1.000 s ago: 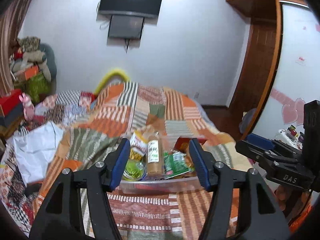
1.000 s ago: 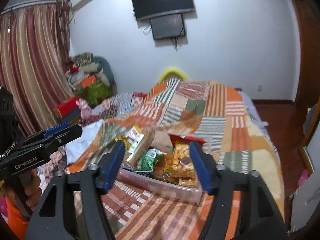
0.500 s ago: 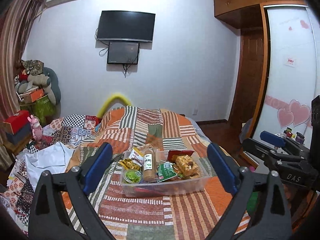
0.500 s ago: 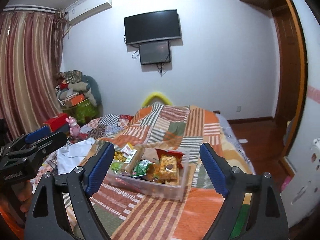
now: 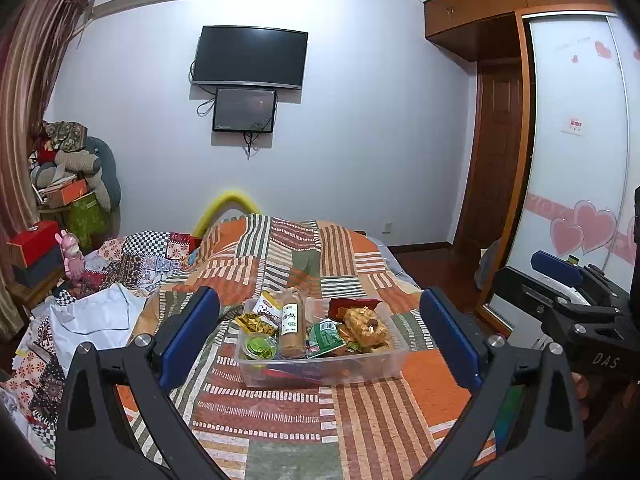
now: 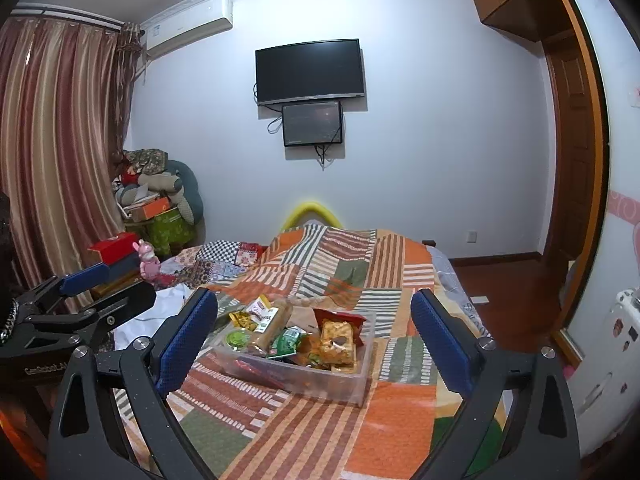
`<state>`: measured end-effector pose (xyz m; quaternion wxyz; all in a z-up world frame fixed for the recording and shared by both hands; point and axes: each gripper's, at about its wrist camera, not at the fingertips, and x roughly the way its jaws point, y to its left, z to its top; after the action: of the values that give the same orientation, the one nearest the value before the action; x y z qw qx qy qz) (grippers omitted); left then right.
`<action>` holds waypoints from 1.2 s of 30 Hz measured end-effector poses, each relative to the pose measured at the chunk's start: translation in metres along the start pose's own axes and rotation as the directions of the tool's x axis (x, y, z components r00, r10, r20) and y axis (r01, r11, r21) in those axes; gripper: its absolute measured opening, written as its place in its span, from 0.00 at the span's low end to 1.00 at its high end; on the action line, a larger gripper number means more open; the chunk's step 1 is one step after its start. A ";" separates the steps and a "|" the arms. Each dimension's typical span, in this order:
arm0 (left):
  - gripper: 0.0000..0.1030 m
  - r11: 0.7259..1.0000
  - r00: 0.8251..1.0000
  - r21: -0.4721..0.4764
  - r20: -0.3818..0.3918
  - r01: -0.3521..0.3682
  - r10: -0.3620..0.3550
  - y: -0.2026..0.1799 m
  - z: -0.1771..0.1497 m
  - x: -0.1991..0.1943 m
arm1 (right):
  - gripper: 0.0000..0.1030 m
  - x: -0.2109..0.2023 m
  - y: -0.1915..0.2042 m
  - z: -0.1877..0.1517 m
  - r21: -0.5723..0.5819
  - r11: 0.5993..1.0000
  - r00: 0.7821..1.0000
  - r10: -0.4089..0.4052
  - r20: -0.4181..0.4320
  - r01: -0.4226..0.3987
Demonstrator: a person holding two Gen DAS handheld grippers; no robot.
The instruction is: Organize snacks
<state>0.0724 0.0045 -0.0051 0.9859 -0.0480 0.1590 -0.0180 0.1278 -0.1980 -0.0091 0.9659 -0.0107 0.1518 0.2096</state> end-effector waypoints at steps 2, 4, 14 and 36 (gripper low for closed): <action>0.99 1.000 1.000 0.001 -0.001 -0.004 0.004 0.000 -0.001 0.000 | 0.94 -0.007 0.001 -0.005 0.000 1.000 1.000 0.000 0.004 0.000; 0.99 1.000 1.000 0.003 -0.002 -0.006 0.006 0.000 -0.001 0.001 | 0.94 -0.007 0.000 -0.004 0.002 1.000 1.000 0.000 0.006 0.000; 0.99 1.000 1.000 0.005 -0.002 -0.008 0.008 0.000 -0.003 0.000 | 0.95 -0.008 0.001 -0.006 0.006 1.000 1.000 -0.001 0.008 0.001; 0.99 1.000 1.000 0.007 0.013 -0.008 0.008 -0.002 -0.001 -0.003 | 0.97 -0.013 0.000 -0.002 0.007 1.000 1.000 0.003 0.014 -0.003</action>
<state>0.0688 0.0027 -0.0049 0.9872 -0.0441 0.1526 -0.0144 0.1161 -0.2036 -0.0069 0.9666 -0.0055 0.1460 0.2105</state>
